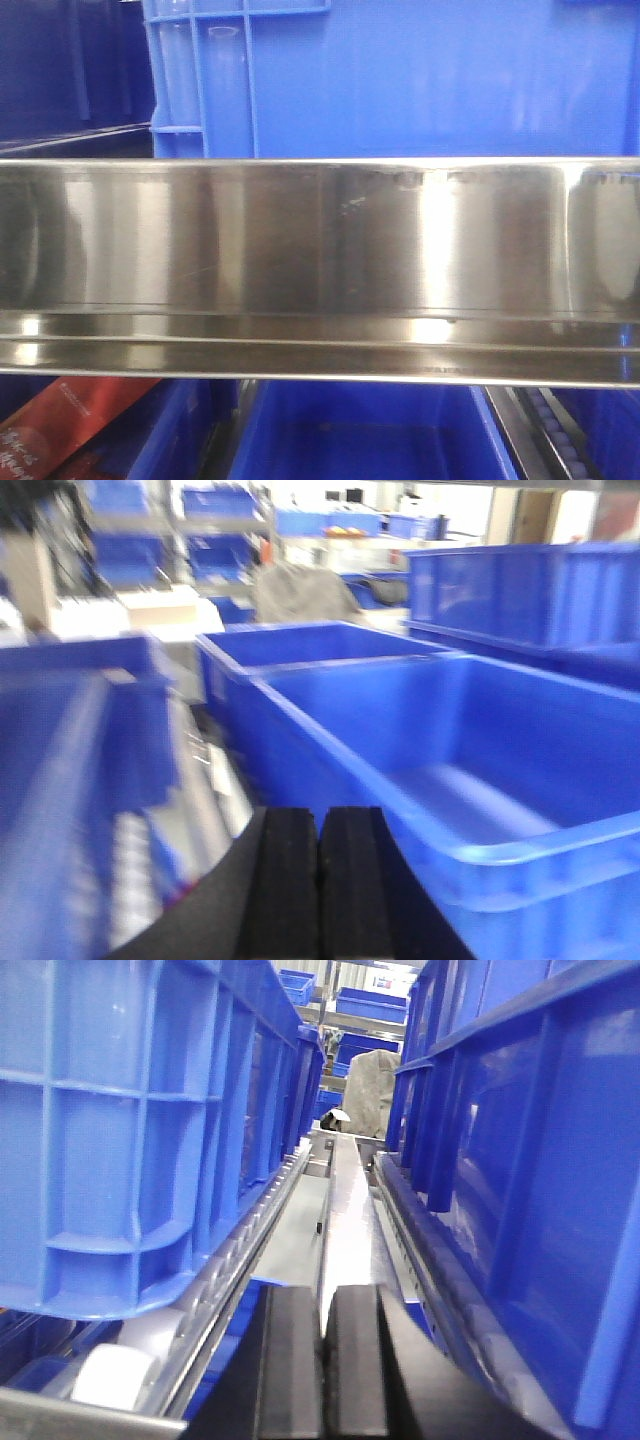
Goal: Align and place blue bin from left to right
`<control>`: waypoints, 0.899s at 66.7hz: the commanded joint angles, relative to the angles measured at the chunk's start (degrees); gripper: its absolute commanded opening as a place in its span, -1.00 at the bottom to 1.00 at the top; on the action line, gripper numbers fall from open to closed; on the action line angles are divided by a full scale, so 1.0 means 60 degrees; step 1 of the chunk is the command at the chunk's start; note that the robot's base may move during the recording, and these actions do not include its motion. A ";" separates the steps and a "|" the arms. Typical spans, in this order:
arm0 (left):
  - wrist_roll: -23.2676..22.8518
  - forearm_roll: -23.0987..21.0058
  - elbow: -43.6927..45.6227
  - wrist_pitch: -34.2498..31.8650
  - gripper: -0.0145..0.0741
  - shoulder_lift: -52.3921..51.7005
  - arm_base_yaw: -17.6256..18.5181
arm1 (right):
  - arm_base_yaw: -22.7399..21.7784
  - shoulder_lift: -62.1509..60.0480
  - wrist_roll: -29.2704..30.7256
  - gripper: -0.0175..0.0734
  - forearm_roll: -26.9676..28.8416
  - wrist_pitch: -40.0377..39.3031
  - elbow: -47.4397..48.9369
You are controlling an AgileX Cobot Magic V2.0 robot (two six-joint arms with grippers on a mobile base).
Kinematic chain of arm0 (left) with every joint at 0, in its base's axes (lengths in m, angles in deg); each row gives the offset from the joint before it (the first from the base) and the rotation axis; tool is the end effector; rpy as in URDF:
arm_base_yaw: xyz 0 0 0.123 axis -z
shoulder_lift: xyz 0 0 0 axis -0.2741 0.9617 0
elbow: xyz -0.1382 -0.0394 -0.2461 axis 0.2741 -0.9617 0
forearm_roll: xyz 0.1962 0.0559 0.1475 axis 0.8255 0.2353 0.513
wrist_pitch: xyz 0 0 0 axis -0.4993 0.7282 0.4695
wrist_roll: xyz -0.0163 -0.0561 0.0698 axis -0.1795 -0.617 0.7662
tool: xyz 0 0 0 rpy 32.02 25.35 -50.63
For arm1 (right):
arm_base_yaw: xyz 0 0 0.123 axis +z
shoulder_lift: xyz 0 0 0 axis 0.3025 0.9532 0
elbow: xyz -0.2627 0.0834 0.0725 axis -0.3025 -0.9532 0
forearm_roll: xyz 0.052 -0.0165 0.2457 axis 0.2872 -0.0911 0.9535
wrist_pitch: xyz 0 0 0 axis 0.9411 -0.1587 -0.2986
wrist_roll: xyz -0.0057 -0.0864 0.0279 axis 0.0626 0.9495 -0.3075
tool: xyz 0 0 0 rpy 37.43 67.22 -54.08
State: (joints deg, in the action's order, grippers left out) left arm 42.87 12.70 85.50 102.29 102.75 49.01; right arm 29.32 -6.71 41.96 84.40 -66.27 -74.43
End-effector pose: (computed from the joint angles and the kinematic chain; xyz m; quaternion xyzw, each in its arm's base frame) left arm 0.1107 -0.0480 0.3992 0.1371 0.6884 -0.1117 0.7035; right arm 0.0555 0.0117 0.2089 -0.1150 0.6837 0.0283 0.7201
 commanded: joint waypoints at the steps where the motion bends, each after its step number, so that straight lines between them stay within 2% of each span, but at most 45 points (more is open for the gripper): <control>1: -0.0022 0.0804 0.0008 0.0023 -0.92 -0.0050 0.0037 | -0.0018 -0.0041 0.0046 -0.79 0.0028 -0.0077 0.0000; 9: -0.0022 0.0847 0.0008 0.0150 -0.92 -0.0115 0.0037 | -0.0018 -0.0041 0.0046 -0.79 0.0028 -0.0077 0.0000; 38: -0.0022 0.0896 -0.0183 -0.0793 -0.92 -0.0236 0.0037 | -0.0018 -0.0041 0.0046 -0.79 0.0028 -0.0077 0.0000; 41: 0.0172 0.0247 -0.0322 -0.0863 -0.92 -0.0236 0.0037 | -0.0018 -0.0041 0.0046 -0.79 0.0028 -0.0077 0.0000; 43: 0.0666 -0.0409 -0.0464 -0.0879 -0.92 -0.0285 0.0018 | -0.0018 -0.0041 0.0046 -0.79 0.0028 -0.0077 0.0000; 49: 0.3186 -0.3097 -0.0956 -0.0960 -0.92 -0.0637 -0.0330 | -0.0018 -0.0041 0.0046 -0.79 0.0028 -0.0077 0.0000; 53: 0.4427 -0.4592 -0.1485 -0.1303 -0.92 -0.1092 -0.0802 | -0.0018 -0.0041 0.0046 -0.79 0.0028 -0.0077 0.0000; 56: 0.5254 -0.5284 -0.1885 -0.1627 -0.92 -0.1465 -0.1150 | -0.0018 -0.0041 0.0046 -0.79 0.0028 -0.0077 0.0000; 60: 0.5579 -0.5800 -0.2545 -0.1816 -0.92 -0.2059 -0.1722 | -0.0018 -0.0041 0.0046 -0.79 0.0028 -0.0077 0.0000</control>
State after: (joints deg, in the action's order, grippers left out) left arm 70.13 -15.04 74.08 94.49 94.71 42.32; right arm 29.32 -6.71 41.96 84.40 -66.16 -74.48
